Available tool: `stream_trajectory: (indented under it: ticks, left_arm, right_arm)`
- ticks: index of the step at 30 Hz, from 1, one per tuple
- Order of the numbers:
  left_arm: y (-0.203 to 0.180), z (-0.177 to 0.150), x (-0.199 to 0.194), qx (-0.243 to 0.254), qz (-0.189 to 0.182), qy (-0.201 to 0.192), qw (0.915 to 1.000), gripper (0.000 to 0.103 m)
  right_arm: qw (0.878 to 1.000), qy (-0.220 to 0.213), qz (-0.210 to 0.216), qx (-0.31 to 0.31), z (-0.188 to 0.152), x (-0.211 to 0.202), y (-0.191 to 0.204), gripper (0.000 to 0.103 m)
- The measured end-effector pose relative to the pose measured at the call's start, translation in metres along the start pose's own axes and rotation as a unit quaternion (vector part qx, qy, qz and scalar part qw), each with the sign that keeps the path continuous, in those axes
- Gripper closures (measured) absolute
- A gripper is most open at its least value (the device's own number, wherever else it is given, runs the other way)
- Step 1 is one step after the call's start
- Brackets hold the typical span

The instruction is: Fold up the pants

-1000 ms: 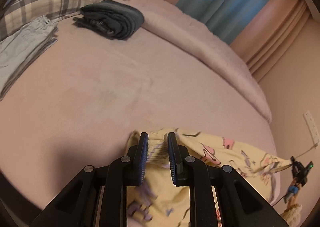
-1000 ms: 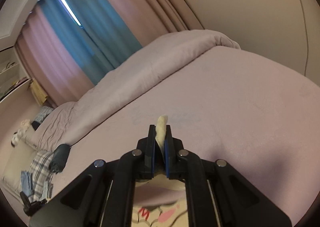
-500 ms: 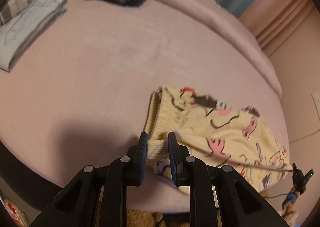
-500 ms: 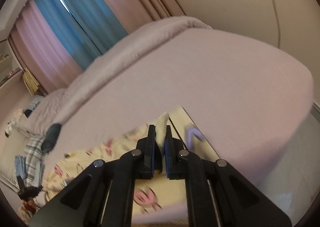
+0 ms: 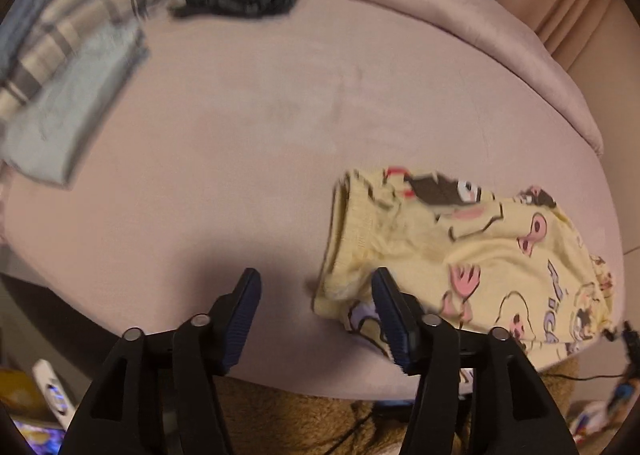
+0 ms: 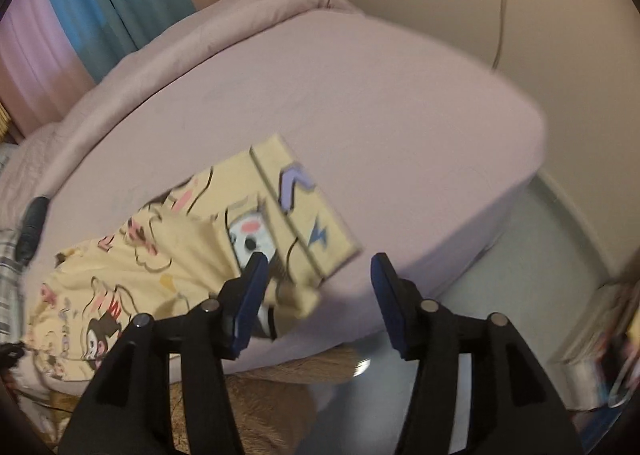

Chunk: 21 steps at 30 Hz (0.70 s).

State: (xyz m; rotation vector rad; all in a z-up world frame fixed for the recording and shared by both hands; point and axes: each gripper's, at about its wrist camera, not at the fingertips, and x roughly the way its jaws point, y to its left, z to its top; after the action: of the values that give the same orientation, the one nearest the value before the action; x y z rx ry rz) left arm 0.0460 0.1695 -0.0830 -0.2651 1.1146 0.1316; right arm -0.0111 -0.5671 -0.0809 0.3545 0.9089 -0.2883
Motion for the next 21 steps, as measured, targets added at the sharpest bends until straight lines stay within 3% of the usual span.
stream_trajectory:
  ticks: [3,5,8,14,17,18,21]
  left_arm:
    - [-0.013,0.006,-0.017,0.009,0.006,-0.032,0.9994,0.041]
    - [-0.026,0.012,-0.029,0.014,-0.017,-0.055,0.9982,0.039]
    - [-0.053,0.015,-0.035,0.027,-0.063,-0.072,0.9951,0.029]
    - [-0.105,0.004,0.006,0.072,-0.107,-0.018,0.9915,0.029]
    - [-0.118,-0.007,0.029,0.072,-0.116,0.019,0.9905,0.029]
    - [-0.121,-0.010,0.036,0.068,-0.112,0.024,0.9912,0.029]
    - [-0.131,-0.012,0.042,0.070,-0.102,0.029,0.9918,0.029]
  right_arm:
    - [1.000,0.002,0.005,0.001,0.019,-0.006,0.008,0.048]
    - [1.000,0.019,0.016,0.002,0.029,-0.001,0.020,0.047]
    - [0.999,0.031,0.027,-0.011,0.037,0.014,0.040,0.048]
    - [0.995,0.098,0.003,0.000,0.038,0.078,0.052,0.052]
    - [0.995,0.102,-0.011,-0.019,0.029,0.093,0.054,0.071]
    - [0.995,0.088,-0.015,-0.035,0.028,0.091,0.056,0.088]
    - [0.998,0.060,-0.015,-0.028,0.034,0.078,0.055,0.095]
